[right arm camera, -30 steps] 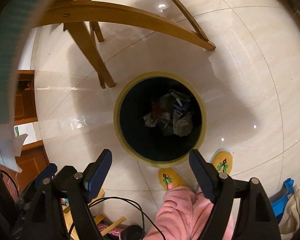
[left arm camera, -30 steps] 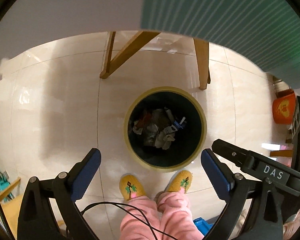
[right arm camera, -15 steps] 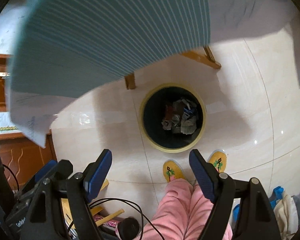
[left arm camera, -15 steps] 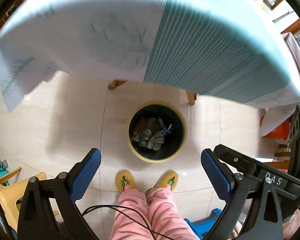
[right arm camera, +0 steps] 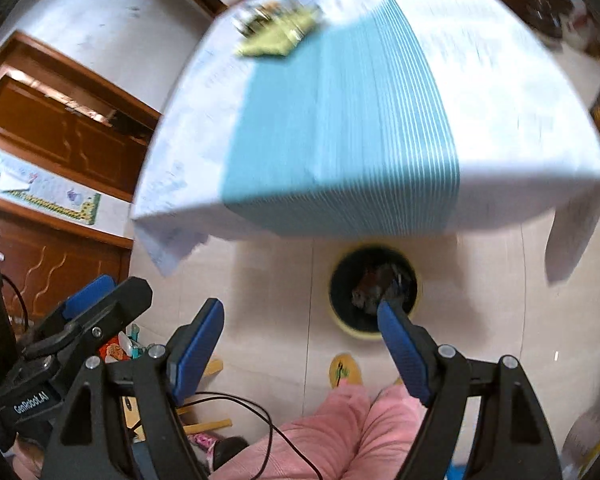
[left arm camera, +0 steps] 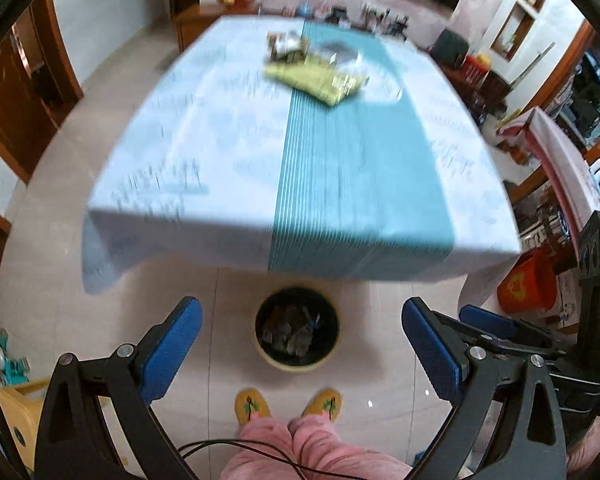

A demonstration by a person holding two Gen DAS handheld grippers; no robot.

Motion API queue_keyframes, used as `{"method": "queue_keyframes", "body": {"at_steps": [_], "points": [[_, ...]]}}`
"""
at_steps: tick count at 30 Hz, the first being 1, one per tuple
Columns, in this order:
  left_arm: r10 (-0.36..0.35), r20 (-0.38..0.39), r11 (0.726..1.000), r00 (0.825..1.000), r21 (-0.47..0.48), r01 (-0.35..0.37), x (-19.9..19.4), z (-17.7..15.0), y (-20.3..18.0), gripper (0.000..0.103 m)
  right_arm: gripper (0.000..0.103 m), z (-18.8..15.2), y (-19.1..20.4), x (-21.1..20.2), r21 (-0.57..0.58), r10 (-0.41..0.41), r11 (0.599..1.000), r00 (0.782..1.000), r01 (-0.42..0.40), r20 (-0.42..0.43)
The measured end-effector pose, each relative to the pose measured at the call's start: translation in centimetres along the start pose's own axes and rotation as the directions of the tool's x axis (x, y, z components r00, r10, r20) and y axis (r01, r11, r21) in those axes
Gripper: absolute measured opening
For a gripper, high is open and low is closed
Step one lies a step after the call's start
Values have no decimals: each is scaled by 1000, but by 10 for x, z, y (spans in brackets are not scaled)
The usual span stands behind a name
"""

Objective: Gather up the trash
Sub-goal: 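Raise both tools back over the table, then grasp the white-black wrapper with the left tool while the right tool grasps the yellow printed packet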

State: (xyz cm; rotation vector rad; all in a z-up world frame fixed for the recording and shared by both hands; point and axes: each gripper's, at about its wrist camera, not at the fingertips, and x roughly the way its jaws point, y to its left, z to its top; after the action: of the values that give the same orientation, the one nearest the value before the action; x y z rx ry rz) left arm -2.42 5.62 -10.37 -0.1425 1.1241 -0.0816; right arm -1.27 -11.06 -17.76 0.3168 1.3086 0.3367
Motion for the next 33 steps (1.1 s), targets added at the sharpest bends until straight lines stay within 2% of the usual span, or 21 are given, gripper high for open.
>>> {"method": "queue_keyframes", "body": {"at_steps": [7,18,27,33], "points": [[24,155,999,988,26,-28,-58,28,-16,99,80,32,26,-53,-107,42,994,991,-29,126],[37,254,999,967,-10,-36,-96,77,-19,99,80,89,43,-91,-178,84,983,967,-42,240],[62,286,997,956,32,-74,-74,143,-8,99,80,146,46,-66,-153,58,988,961,-17,271],[11,223,997,975,74,-28,-22,215,10,99,80,199,40,-20,-87,9,996,971,12,238]]}}
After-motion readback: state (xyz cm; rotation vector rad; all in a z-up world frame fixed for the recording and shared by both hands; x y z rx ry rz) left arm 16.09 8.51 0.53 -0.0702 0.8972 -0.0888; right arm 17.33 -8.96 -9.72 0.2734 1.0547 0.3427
